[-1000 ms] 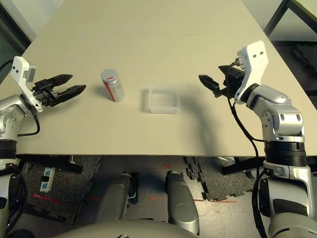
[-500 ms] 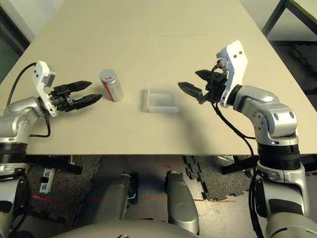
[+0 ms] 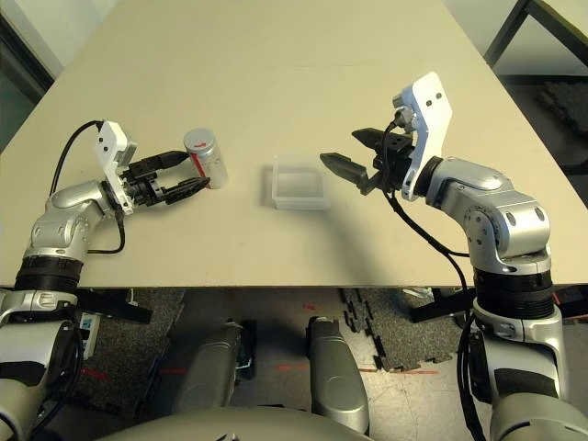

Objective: Pour the medicine from the bottle into the box.

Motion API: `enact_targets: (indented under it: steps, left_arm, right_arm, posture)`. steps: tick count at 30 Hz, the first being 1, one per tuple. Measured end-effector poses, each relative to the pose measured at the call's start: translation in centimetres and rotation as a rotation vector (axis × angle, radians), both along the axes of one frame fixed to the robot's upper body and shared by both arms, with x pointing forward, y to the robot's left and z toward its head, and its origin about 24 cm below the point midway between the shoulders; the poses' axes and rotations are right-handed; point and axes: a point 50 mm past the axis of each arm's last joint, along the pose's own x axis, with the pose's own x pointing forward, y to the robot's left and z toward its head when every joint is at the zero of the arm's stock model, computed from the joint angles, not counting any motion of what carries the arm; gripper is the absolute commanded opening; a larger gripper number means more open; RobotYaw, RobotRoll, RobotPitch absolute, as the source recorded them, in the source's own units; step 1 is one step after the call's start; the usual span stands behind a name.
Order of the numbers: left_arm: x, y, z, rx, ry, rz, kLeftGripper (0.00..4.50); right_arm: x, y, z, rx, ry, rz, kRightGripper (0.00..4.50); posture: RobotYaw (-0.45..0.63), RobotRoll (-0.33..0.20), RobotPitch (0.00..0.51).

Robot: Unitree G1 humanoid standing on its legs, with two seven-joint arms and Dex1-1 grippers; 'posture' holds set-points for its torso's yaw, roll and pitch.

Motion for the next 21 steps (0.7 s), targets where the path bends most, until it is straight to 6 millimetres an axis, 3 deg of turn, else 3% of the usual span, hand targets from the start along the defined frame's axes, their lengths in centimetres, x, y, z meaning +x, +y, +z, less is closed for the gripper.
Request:
enact_targets:
  steps: [21]
  left_arm:
    - [2.0, -2.1, -1.3, 0.020, -0.060, -0.002, 4.47]
  right_arm:
    - [0.1, 1.7, 0.3, 0.001, -0.006, 0.060, 4.50]
  posture:
    - [-0.17, 0.000, 0.156]
